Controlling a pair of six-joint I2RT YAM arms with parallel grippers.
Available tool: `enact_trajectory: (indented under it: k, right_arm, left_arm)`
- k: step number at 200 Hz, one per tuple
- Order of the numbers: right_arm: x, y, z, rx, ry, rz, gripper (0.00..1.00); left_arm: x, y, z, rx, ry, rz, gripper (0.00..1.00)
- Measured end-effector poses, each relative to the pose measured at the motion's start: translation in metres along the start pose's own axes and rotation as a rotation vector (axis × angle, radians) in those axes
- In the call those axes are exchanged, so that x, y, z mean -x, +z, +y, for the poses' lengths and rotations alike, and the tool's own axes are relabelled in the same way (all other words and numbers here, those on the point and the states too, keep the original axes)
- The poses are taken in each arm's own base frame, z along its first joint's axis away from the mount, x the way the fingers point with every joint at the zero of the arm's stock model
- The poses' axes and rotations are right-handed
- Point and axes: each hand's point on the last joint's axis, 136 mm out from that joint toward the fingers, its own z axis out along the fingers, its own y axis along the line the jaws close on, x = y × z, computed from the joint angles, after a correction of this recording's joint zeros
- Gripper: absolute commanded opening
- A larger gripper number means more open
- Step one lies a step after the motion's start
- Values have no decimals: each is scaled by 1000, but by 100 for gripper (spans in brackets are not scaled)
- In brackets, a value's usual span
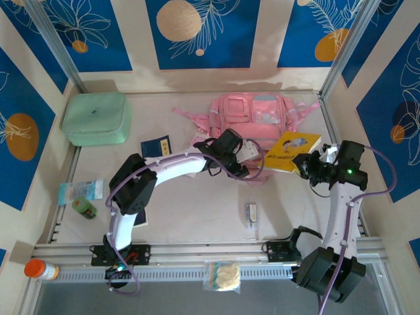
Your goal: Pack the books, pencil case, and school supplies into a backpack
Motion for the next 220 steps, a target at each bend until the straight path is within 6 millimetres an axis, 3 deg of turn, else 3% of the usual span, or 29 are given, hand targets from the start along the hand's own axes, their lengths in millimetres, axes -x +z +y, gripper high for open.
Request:
enact_trajectory:
  k: [87, 134, 151, 200, 220]
  right_arm:
    - [10, -4, -4, -6, 47, -50, 0]
    - [11, -4, -5, -6, 52, -52, 0]
    - [11, -4, -5, -5, 52, -53, 0]
    - [9, -2, -9, -9, 63, -47, 0]
    - [8, -2, -10, -9, 63, -45, 0]
  left_arm:
    - [41, 16, 48, 109, 65, -69, 59]
    - [33, 48, 58, 109, 117, 0, 57]
    - [26, 60, 66, 131, 131, 31, 48]
    - [25, 66, 77, 168, 159, 59, 0]
    - [25, 65, 78, 176, 164, 63, 0]
